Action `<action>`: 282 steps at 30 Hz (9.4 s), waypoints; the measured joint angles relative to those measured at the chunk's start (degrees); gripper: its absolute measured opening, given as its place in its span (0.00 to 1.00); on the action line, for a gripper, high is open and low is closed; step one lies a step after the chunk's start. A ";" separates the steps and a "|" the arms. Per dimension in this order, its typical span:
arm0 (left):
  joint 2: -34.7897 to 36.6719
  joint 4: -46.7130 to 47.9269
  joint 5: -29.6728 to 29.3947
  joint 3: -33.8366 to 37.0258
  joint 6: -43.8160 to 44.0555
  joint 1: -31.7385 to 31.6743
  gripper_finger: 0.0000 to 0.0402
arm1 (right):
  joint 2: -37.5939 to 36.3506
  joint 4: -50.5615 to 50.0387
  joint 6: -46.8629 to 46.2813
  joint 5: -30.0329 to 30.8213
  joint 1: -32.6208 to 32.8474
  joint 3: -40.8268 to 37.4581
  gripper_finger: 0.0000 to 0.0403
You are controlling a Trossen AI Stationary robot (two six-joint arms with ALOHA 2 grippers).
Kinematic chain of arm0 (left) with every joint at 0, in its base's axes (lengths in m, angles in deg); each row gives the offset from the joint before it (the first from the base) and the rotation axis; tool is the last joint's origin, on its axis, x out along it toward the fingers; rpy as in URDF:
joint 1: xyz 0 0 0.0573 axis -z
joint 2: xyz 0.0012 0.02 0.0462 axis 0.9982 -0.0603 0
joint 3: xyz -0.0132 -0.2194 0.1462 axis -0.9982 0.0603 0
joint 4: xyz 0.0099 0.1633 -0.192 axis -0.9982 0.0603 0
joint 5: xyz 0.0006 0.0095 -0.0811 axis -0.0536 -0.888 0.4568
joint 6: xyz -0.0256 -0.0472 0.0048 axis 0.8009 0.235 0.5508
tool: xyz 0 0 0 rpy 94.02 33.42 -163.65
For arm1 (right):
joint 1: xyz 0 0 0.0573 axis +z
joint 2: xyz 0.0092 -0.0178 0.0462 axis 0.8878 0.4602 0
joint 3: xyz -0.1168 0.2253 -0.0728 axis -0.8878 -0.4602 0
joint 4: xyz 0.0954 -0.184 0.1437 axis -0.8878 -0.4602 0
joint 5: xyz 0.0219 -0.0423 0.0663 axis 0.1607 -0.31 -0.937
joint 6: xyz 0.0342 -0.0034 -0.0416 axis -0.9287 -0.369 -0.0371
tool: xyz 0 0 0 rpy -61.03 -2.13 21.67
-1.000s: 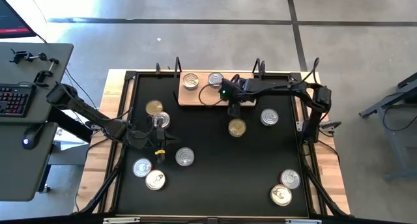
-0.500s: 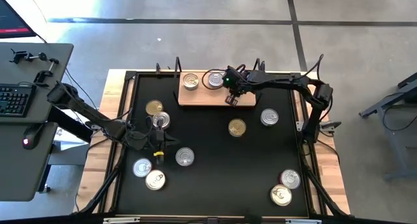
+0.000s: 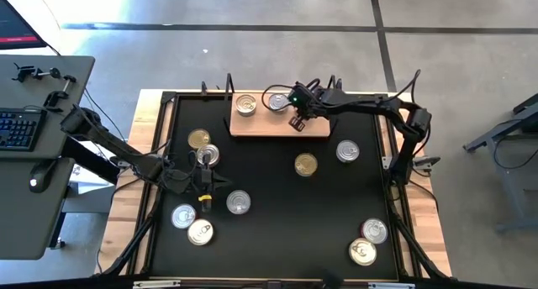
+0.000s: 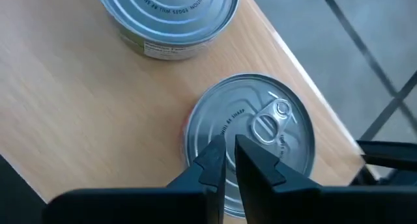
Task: Stack canned seafood by type on shelf
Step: Put the top left blue canned tuna on the lower right shelf
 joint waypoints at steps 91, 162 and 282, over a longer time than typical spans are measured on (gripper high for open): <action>0.00 -0.22 -0.28 0.00 -1.97 -0.87 0.00 | -1.25 -4.19 1.28 -8.59 -7.86 -0.02 0.00; -0.02 -0.15 -1.01 0.00 -0.95 -0.83 0.00 | 9.26 15.38 0.06 -13.95 -1.48 5.68 0.00; -9.33 71.94 -8.30 -29.91 41.26 6.76 0.03 | -21.29 43.91 -45.25 39.63 57.79 -42.10 0.45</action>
